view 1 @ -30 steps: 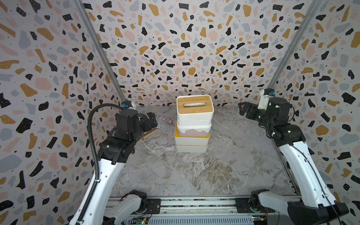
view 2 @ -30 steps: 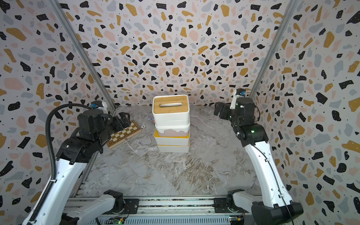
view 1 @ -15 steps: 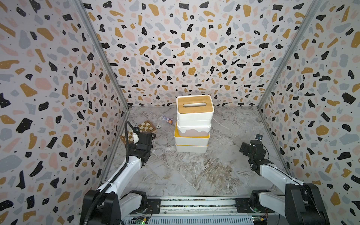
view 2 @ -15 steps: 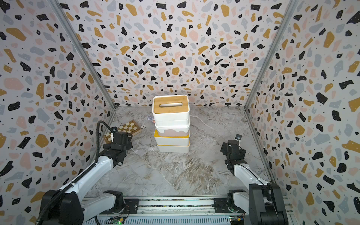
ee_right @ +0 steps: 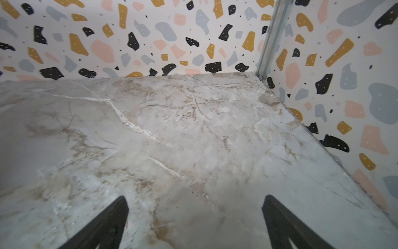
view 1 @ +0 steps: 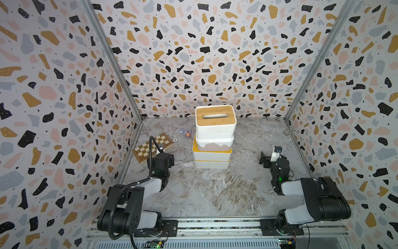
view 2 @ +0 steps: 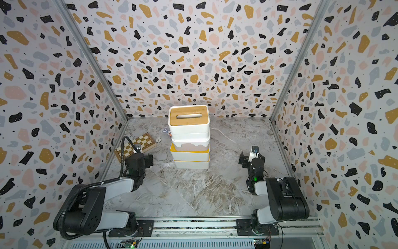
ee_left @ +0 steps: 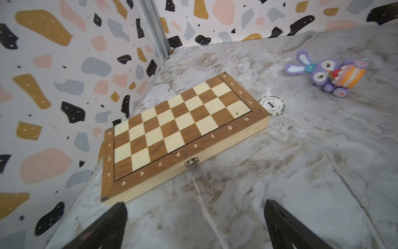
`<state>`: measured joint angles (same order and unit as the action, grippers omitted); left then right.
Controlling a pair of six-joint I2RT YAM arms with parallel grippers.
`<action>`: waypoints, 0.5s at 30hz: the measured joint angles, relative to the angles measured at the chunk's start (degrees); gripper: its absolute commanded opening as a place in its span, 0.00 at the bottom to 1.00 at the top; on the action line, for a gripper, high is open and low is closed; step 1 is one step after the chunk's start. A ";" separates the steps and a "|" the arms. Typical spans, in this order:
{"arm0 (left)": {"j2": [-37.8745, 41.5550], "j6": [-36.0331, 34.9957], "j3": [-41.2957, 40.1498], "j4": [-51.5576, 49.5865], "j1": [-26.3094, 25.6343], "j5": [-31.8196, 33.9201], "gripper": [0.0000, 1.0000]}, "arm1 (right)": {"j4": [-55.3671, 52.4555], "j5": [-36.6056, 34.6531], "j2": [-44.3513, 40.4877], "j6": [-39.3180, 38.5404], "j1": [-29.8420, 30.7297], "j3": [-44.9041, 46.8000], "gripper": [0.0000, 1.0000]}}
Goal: Stack the tissue boxes
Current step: Reset both arms
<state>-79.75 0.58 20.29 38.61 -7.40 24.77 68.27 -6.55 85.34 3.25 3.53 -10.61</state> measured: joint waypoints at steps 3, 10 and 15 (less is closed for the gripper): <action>-1.07 -1.97 -3.78 5.97 1.68 -6.64 1.00 | 3.61 0.66 1.64 -1.03 0.37 3.26 0.99; -4.22 -1.16 -0.83 6.23 6.23 -13.16 0.99 | 7.48 -0.52 2.01 -2.08 1.09 0.92 0.99; -3.34 0.28 0.57 5.92 8.15 -14.60 0.99 | 8.20 -0.74 2.01 -2.36 1.44 0.92 0.99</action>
<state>-83.09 0.86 20.86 44.53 0.75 10.17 76.47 -7.29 87.35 0.89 4.97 -9.69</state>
